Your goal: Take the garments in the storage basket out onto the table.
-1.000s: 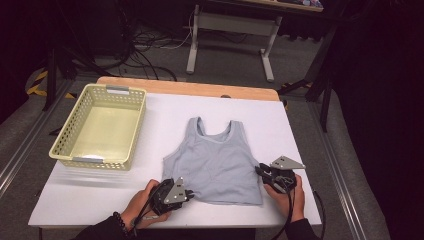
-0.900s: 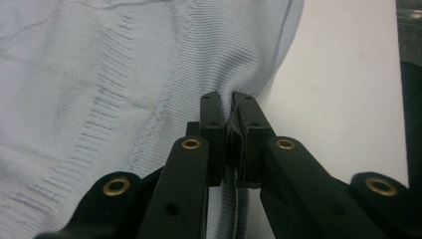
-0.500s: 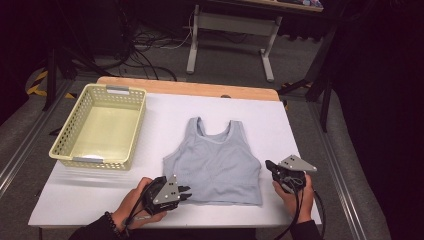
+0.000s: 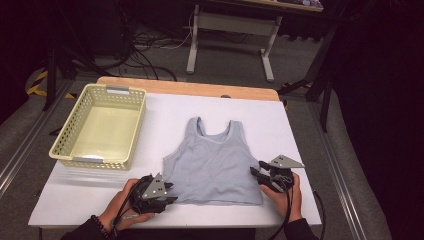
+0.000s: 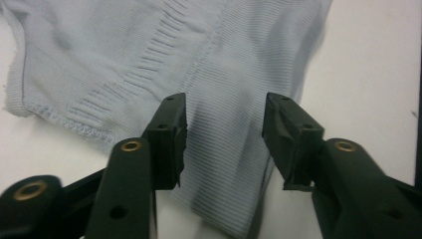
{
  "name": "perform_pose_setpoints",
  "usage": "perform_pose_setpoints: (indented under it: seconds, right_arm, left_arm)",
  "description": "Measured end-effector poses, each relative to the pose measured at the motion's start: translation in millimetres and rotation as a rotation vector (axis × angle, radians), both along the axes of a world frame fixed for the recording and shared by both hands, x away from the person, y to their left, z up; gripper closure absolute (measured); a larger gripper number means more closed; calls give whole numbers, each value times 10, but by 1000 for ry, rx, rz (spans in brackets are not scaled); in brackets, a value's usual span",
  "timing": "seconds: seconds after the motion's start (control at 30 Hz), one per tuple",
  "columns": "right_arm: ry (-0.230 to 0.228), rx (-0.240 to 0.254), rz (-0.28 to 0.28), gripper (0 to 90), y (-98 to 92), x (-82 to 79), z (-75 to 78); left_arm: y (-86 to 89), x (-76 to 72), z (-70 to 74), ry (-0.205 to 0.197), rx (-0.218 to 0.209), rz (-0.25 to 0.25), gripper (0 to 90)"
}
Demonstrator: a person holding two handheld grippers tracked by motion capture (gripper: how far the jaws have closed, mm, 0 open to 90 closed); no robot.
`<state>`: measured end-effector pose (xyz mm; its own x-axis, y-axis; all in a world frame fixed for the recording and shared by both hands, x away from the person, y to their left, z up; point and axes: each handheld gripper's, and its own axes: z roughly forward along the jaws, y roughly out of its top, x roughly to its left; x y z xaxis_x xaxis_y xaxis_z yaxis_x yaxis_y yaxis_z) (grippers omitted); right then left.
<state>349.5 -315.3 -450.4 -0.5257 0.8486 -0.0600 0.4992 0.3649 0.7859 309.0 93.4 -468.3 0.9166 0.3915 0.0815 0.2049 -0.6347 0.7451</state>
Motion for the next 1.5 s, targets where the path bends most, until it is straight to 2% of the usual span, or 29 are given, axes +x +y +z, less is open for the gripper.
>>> perform_pose_setpoints:
  seconds: [0.1, 0.13, 0.17, 0.2, 0.23, 0.3, 0.4, 0.43, 0.47, 0.57, 0.7, 0.87, 0.97, 1.03, 1.07, 1.23, 1.3, 1.33, 1.37, 1.4, 1.43, 1.5]
  right_arm:
    - [11, -5, -12, 464, -13, 26, -22]
    - [46, 3, -28, 449, -25, 79, -60]
    - [46, 3, -28, 449, -25, 79, -60]
    - [60, 6, -23, 497, -25, 93, -65]
    - [56, -4, -4, 591, -3, 104, -62]
    - [52, -14, 0, 681, 10, 112, -62]
    - [52, -8, 1, 750, 6, 152, -57]
    - [49, -9, 1, 755, 5, 160, -55]
    - [39, -12, -1, 760, 4, 170, -53]
    - [26, -14, -9, 768, 2, 211, -54]
    - [-7, -50, -26, 770, 44, 286, -59]
    - [-16, -46, -31, 751, 42, 315, -56]
    - [-46, 4, -36, 674, -21, 251, -22]
    - [-64, 13, -32, 649, -37, 222, 1]
    - [-112, 12, -31, 648, -66, 139, 81]
    - [-199, 68, -9, 612, -137, -59, 277]
    - [-215, 78, -5, 596, -139, -89, 316]
    - [-250, 93, 4, 569, -125, -141, 388]
    - [-266, 103, 6, 557, -109, -167, 413]
    - [-266, 103, 6, 557, -109, -167, 413]
    - [-286, 113, 12, 519, -69, -212, 437]
    - [-294, 111, 23, 490, -25, -256, 438]
  left_arm:
    - [-14, 18, -11, -18, 4, -1, 538]
    - [-15, 42, -16, -10, 2, 0, 569]
    - [-17, 60, -23, 3, -12, 7, 569]
    - [-16, 93, -24, 23, -20, 18, 605]
    - [-30, 125, -22, 25, -20, 31, 692]
    - [-51, 147, -16, 10, -7, 17, 760]
    - [-64, 174, -17, 5, -9, 6, 840]
    - [-58, 197, -13, 10, -3, -1, 845]
    - [-62, 209, -16, 3, -8, -5, 850]
    - [-90, 233, -5, -24, 21, 3, 857]
    - [-112, 317, -8, -26, 16, 7, 861]
    - [-107, 294, 5, -34, 16, 4, 860]
    - [-68, 243, 38, -35, -4, -3, 855]
    - [-48, 220, 49, -37, -12, -11, 826]
    - [-12, 170, 76, -48, -16, -2, 823]
    - [101, 82, 165, -74, -56, 7, 812]
    - [172, 51, 217, -94, -74, 23, 807]
    - [245, 33, 263, -106, -99, 33, 807]
    - [271, 28, 276, -108, -113, 35, 803]
    - [271, 28, 276, -108, -113, 35, 795]
    - [331, 18, 307, -121, -128, 41, 779]
    - [394, 3, 329, -139, -151, 58, 742]
